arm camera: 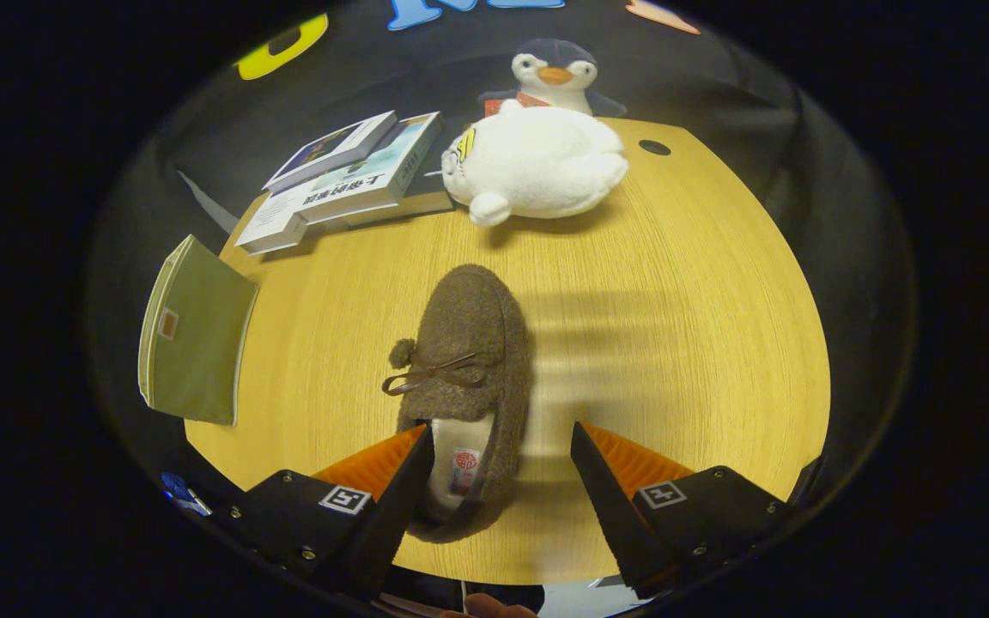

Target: Open the storage box then place both shoes into the box .Put the left shoe in first, then the right shoe, with the right side of both shoes facing outward in a uniform manner.

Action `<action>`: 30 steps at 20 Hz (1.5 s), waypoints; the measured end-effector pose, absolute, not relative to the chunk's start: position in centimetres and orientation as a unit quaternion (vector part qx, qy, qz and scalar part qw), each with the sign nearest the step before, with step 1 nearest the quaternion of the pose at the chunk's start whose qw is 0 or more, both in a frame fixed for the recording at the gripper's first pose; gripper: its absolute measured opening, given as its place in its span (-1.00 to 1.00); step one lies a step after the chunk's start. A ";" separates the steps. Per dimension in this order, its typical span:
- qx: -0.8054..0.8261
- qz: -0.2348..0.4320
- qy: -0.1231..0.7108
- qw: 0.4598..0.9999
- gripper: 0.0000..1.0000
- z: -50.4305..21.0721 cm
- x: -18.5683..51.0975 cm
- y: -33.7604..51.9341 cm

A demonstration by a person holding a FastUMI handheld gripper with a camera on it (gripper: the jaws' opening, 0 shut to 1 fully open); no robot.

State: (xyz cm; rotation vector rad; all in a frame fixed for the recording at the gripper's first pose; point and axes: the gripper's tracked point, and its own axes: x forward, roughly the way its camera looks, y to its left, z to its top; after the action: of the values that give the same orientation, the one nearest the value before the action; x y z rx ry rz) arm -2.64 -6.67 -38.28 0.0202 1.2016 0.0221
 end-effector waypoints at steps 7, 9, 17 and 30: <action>0.031 0.002 0.588 0.808 0.28 -41.4 -0.5 -6.1; 0.025 -0.016 0.593 0.805 -0.62 -41.3 -0.4 -6.5; -0.009 0.009 0.574 0.818 -0.99 -38.9 0.0 -3.7; -0.013 0.057 0.549 0.834 -0.99 -31.8 0.3 3.7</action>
State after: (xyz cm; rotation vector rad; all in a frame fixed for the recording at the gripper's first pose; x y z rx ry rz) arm 0.35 3.66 -31.83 -0.0282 1.1626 0.1213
